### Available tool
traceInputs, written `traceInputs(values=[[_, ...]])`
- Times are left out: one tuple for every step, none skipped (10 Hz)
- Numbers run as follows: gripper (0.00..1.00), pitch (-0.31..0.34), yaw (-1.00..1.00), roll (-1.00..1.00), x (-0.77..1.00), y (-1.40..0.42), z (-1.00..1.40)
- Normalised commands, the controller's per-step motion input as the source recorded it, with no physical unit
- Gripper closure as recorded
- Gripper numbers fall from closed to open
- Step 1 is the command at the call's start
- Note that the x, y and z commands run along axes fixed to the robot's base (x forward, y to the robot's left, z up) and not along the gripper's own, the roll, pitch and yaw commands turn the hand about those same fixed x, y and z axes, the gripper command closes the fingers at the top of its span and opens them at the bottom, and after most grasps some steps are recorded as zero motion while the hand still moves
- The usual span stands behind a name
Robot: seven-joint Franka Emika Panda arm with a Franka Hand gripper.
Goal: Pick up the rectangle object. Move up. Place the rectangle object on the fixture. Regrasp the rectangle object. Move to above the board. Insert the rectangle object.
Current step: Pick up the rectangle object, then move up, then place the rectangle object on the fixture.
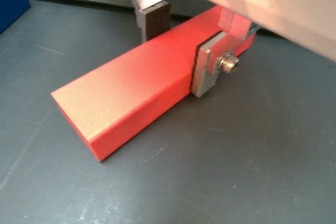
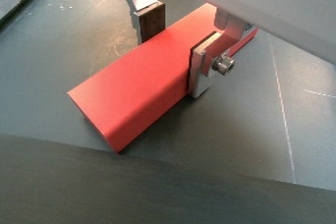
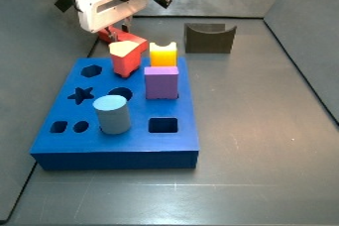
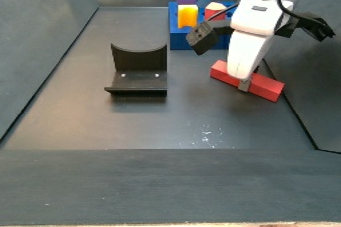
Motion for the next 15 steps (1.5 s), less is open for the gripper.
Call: traceInputs(values=[[1.00, 0.000, 0.00, 0.00, 0.00, 0.00, 0.00], [1.00, 0.000, 0.00, 0.00, 0.00, 0.00, 0.00], [1.00, 0.000, 0.00, 0.00, 0.00, 0.00, 0.00], [1.00, 0.000, 0.00, 0.00, 0.00, 0.00, 0.00], [1.00, 0.000, 0.00, 0.00, 0.00, 0.00, 0.00], [1.00, 0.000, 0.00, 0.00, 0.00, 0.00, 0.00], [1.00, 0.000, 0.00, 0.00, 0.00, 0.00, 0.83], [1.00, 0.002, -0.03, -0.01, -0.03, -0.07, 0.84], [1.00, 0.016, -0.03, -0.01, -0.05, -0.08, 0.78], [1.00, 0.030, -0.03, 0.01, -0.03, -0.03, 0.66], [1.00, 0.042, -0.03, 0.03, -0.02, -0.01, 0.54], [1.00, 0.053, -0.03, 0.06, -0.02, 0.00, 0.38], [1.00, 0.056, -0.03, 0.07, -0.03, 0.01, 0.26], [1.00, 0.056, -0.03, 0.08, -0.03, 0.01, 0.18], [1.00, 0.000, 0.00, 0.00, 0.00, 0.00, 1.00]])
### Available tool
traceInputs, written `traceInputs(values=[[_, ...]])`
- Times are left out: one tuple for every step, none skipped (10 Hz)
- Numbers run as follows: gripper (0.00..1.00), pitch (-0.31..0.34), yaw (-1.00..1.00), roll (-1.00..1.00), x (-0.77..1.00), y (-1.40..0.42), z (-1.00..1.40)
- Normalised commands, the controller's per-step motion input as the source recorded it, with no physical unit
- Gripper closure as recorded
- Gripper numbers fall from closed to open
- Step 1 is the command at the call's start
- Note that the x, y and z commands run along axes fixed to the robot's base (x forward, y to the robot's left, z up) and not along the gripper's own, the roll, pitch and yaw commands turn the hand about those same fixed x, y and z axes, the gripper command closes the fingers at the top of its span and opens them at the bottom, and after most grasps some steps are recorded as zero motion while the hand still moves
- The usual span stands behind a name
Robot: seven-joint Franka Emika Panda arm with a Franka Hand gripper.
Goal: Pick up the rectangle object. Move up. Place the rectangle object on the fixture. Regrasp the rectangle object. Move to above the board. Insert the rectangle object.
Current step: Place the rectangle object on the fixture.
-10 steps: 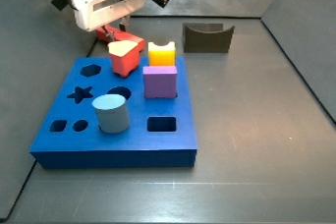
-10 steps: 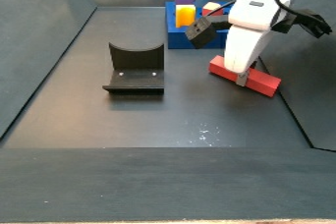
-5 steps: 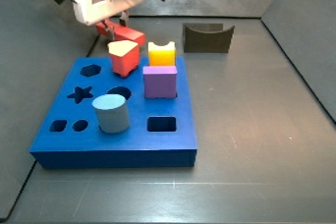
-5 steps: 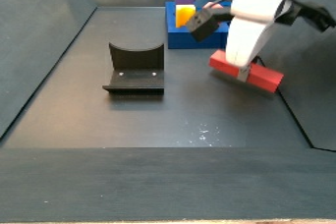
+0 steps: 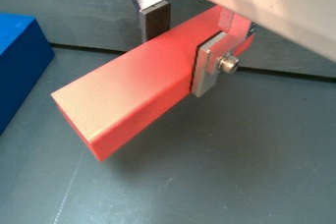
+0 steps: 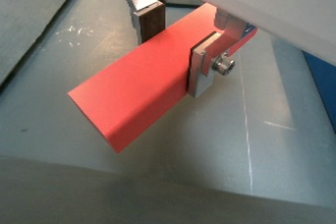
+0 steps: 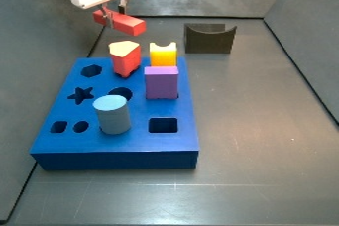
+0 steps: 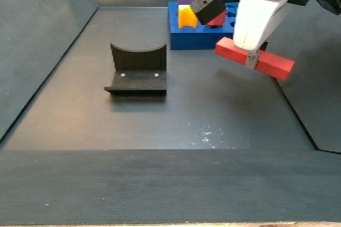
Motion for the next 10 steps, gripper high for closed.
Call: traceInputs(values=[[1.00, 0.004, 0.00, 0.00, 0.00, 0.00, 1.00], [1.00, 0.022, 0.00, 0.01, -0.01, 0.00, 1.00], [1.00, 0.029, 0.00, 0.02, -0.02, 0.01, 1.00], [1.00, 0.036, -0.01, 0.04, -0.02, 0.01, 1.00], [1.00, 0.043, -0.02, 0.06, -0.03, 0.02, 1.00], [1.00, 0.043, -0.02, 0.07, -0.03, 0.02, 1.00], [1.00, 0.048, -0.03, 0.09, -0.04, 0.03, 1.00], [1.00, 0.051, -0.02, 0.10, -0.04, 0.03, 1.00], [1.00, 0.055, -0.01, 0.10, -0.04, 0.02, 1.00], [1.00, 0.059, 0.01, 0.11, -0.03, 0.02, 0.87]])
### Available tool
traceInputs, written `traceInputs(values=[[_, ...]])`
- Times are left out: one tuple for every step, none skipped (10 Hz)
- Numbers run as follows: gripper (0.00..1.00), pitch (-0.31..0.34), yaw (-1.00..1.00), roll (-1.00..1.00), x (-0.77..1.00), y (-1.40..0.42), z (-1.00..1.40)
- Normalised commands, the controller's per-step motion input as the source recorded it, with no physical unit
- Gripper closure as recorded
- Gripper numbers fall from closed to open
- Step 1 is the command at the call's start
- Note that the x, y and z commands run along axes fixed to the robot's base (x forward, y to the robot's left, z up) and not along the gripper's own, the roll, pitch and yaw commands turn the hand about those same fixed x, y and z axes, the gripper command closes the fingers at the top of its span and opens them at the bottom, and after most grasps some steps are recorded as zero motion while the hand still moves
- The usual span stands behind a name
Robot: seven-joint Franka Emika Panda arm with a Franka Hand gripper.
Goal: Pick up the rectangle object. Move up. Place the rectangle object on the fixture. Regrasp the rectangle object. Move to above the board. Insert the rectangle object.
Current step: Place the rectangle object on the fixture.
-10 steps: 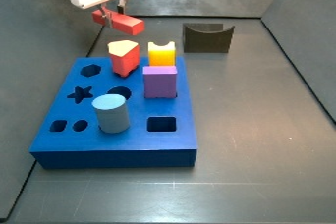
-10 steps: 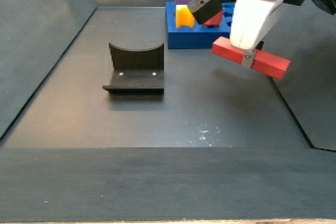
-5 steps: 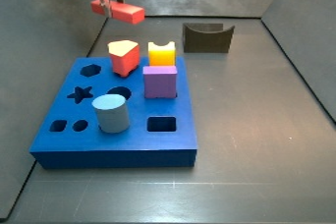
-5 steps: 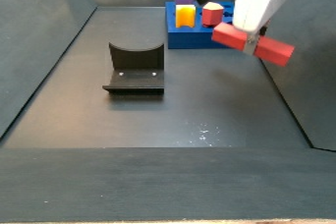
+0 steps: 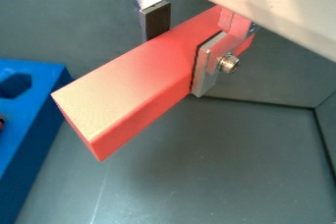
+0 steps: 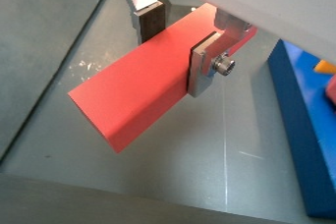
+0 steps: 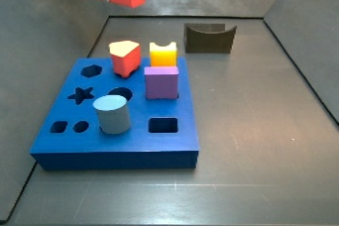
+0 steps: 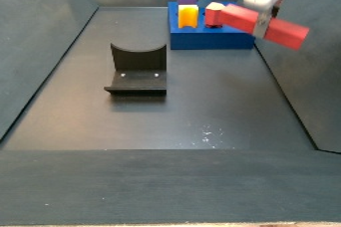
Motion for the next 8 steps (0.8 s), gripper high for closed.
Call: traceInputs(values=[[1.00, 0.066, 0.01, 0.11, -0.02, 0.02, 0.70], [1.00, 0.071, 0.02, 0.11, -0.02, 0.02, 0.62], [1.00, 0.074, 0.02, 0.11, -0.01, 0.01, 0.45], [1.00, 0.074, 0.03, 0.10, -0.01, 0.01, 0.31], [1.00, 0.076, 0.03, 0.10, -0.01, 0.01, 0.18], [1.00, -0.017, -1.00, 0.00, 1.00, -0.39, 0.29], [1.00, -0.013, -1.00, 0.00, 1.00, -0.39, 0.28], [1.00, 0.000, -1.00, -0.01, 1.00, -0.36, 0.27]])
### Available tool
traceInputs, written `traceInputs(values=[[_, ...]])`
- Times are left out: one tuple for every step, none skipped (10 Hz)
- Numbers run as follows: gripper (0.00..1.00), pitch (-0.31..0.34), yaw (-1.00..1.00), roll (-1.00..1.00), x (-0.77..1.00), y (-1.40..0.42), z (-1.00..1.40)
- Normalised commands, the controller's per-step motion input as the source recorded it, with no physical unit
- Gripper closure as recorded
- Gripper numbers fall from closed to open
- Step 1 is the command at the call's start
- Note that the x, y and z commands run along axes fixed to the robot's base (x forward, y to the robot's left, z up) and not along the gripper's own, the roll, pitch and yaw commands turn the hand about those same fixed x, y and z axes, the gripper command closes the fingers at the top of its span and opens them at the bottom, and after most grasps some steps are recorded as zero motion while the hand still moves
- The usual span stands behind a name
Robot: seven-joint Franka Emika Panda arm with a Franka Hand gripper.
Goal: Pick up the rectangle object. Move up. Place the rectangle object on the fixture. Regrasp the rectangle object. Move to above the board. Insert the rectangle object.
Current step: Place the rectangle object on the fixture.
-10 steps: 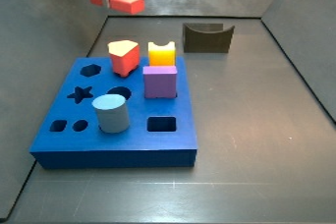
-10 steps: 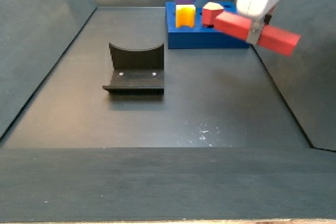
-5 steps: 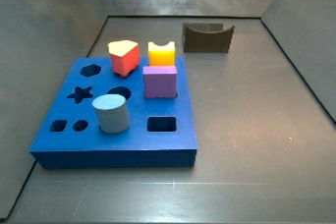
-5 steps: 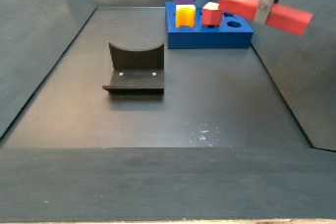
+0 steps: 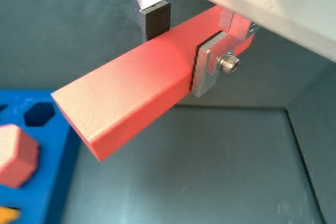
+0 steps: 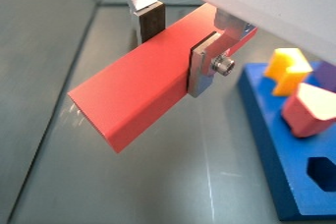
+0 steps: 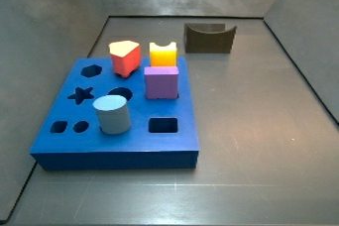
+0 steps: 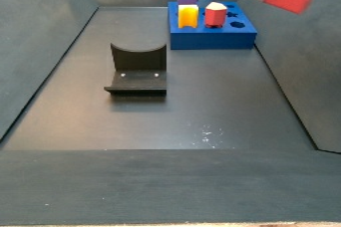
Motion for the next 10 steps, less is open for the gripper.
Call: traceInputs(values=[[1.00, 0.018, -1.00, -0.02, 1.00, -0.33, 0.25], [1.00, 0.033, -1.00, -0.03, 1.00, -0.32, 0.24], [1.00, 0.045, -1.00, -0.03, 1.00, -0.30, 0.23], [1.00, 0.082, -1.00, -0.05, 1.00, -0.27, 0.20], [1.00, 0.101, -1.00, -0.06, 1.00, -0.25, 0.19], [1.00, 0.143, -1.00, -0.07, 1.00, -0.23, 0.17], [1.00, 0.175, -1.00, -0.08, 1.00, -0.21, 0.16], [1.00, 0.230, -1.00, -0.11, 1.00, -0.19, 0.15], [1.00, 0.267, -1.00, -0.13, 1.00, -0.18, 0.14], [1.00, 0.248, -0.66, -0.12, 1.00, -0.16, 0.12]])
